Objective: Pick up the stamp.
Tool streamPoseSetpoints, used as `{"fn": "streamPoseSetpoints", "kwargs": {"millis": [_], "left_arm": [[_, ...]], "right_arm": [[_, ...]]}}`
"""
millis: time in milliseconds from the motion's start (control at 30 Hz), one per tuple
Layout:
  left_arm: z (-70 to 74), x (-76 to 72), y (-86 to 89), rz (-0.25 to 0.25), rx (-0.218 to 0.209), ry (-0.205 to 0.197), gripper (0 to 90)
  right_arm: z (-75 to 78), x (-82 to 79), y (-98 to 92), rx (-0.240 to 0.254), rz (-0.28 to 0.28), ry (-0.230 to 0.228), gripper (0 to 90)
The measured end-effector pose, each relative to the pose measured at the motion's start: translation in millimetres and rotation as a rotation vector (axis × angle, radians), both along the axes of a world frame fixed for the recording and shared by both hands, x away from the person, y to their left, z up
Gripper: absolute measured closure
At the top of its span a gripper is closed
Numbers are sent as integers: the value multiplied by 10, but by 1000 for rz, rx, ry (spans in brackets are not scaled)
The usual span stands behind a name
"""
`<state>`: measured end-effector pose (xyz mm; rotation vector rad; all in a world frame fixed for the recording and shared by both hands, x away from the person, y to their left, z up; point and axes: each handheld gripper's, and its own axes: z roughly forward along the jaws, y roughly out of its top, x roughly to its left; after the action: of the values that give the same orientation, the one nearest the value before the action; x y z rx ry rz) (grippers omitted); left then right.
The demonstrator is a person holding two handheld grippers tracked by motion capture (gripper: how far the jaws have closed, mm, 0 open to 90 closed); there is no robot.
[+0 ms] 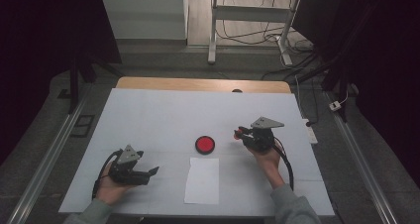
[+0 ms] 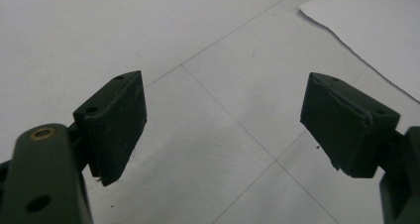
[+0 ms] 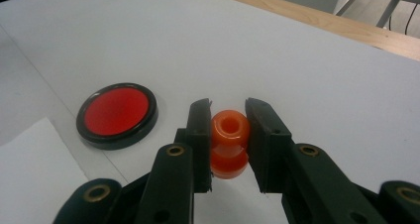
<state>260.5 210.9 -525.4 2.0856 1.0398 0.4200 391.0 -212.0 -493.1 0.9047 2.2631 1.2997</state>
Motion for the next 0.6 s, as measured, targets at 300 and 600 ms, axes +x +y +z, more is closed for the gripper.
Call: {"fn": "streamPoseSetpoints", "kwargs": {"millis": [300,600], "left_arm": [[0,0,1,1,0,1,181],[-8,5,-7,0,-1,6,181]], "right_arm": [[83,-63,-13,31,16,-19,716],[181,-153,-45,59,27,-41,717]]}}
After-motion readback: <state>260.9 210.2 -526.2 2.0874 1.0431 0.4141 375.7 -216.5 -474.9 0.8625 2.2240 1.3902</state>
